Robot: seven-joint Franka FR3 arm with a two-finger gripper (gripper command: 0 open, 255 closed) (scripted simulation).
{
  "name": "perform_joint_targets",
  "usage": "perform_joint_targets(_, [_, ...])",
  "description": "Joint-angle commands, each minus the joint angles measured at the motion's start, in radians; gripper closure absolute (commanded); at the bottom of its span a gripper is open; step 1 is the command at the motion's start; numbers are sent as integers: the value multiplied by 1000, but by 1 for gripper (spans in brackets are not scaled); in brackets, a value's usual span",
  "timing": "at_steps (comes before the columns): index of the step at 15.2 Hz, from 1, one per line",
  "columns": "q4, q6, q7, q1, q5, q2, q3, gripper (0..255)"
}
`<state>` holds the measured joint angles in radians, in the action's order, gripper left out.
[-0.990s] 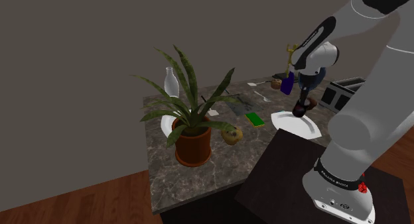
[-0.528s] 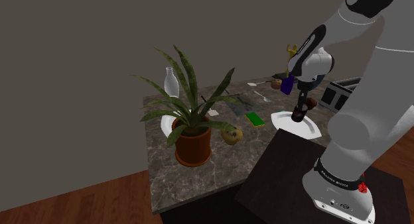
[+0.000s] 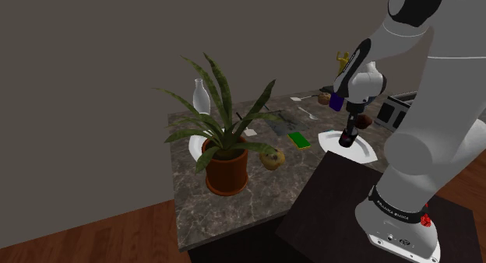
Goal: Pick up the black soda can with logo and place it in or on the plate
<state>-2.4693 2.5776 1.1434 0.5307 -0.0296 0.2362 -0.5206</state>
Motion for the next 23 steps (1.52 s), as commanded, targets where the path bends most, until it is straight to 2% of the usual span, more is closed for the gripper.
perform_joint_targets(1, [-3, 4, 5, 3, -5, 9, 2, 255])
perform_joint_targets(7, [-3, 4, 5, 3, -5, 9, 2, 255])
perform_joint_targets(8, [-5, 4, 4, 3, -4, 8, 2, 0])
perform_joint_targets(13, [-3, 4, 5, 3, -5, 9, 2, 0])
perform_joint_targets(17, [18, -130, -66, -35, 93, -117, -40, 0])
perform_joint_targets(23, [18, -131, -66, -33, 93, -118, -37, 0])
